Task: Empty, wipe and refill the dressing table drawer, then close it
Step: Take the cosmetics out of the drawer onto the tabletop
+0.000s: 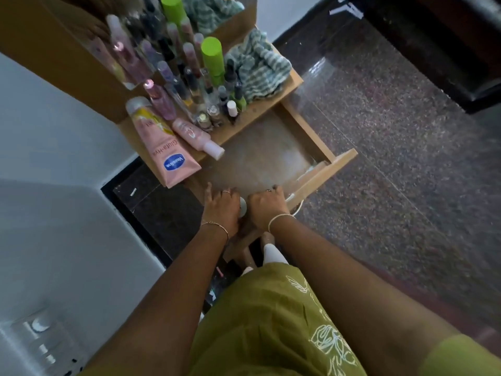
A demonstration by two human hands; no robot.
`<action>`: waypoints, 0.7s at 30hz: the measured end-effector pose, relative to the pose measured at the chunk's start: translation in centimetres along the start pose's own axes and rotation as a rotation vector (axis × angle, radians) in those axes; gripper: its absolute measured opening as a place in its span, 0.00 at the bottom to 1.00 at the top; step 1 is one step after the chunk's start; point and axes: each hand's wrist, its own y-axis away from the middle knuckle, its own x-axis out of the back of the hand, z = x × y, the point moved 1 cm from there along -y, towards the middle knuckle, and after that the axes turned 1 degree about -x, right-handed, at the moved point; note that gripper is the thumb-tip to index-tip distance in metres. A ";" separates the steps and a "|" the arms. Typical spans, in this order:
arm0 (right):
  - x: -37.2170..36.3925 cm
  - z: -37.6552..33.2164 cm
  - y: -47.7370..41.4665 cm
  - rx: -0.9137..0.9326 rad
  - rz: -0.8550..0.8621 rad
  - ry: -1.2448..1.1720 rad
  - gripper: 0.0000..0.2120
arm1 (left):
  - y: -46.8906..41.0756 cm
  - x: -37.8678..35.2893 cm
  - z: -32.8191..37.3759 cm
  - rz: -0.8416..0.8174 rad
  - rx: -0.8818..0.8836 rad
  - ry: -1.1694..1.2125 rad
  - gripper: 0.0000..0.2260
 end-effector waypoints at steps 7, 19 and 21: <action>-1.0 0.3 -0.7 0.011 0.009 -0.020 0.11 | -1.1 -1.3 1.3 -0.004 0.010 -0.040 0.20; 1.6 1.2 0.3 -0.158 0.175 -0.441 0.11 | -0.6 1.8 0.2 0.149 0.065 0.211 0.33; 2.7 1.4 0.8 -0.197 0.157 -0.656 0.13 | -0.1 3.0 0.1 0.163 0.077 0.366 0.36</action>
